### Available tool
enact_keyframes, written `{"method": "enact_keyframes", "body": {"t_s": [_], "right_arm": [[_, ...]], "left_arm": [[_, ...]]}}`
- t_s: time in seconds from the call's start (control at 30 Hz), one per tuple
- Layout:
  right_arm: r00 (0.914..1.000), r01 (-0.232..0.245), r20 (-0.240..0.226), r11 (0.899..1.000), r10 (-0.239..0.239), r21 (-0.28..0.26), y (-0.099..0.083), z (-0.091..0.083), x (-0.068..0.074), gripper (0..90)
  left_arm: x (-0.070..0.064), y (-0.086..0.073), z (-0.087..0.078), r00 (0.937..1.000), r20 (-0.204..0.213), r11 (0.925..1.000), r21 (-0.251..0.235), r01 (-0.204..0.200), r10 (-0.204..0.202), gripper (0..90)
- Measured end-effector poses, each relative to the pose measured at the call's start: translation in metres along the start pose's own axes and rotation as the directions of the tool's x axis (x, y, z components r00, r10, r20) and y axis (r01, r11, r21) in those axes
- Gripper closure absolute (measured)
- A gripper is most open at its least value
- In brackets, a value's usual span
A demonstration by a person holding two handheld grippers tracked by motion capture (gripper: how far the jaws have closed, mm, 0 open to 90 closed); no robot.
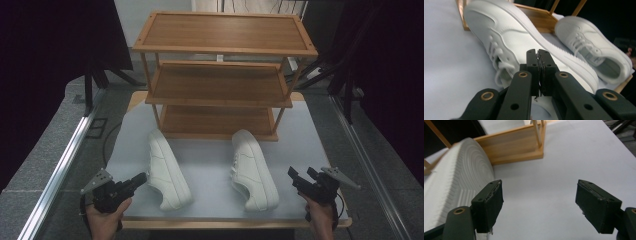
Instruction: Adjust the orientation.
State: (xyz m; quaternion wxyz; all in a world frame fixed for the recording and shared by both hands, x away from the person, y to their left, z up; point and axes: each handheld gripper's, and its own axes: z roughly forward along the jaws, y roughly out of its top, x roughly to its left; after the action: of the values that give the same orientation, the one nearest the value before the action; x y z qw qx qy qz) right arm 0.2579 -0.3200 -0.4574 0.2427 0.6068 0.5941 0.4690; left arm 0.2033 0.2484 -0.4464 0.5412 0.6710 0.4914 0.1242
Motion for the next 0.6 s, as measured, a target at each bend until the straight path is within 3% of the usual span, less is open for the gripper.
{"method": "enact_keyframes", "body": {"t_s": [0.3,0.6], "right_arm": [[0.9995,-0.024,-0.023,0.999,0.023,-0.041,0.01,0.001,-0.004,22.1],[0.9991,-0.039,-0.021,0.998,0.038,-0.051,0.012,0.002,-0.004,22.1]], "left_arm": [[-0.011,-0.026,-0.002,1.0,0.002,0.998,0.062,0.008,-0.008,89.0],[-0.019,-0.031,0.009,0.9992,0.041,0.994,0.109,-0.005,0.001,89.3]]}}
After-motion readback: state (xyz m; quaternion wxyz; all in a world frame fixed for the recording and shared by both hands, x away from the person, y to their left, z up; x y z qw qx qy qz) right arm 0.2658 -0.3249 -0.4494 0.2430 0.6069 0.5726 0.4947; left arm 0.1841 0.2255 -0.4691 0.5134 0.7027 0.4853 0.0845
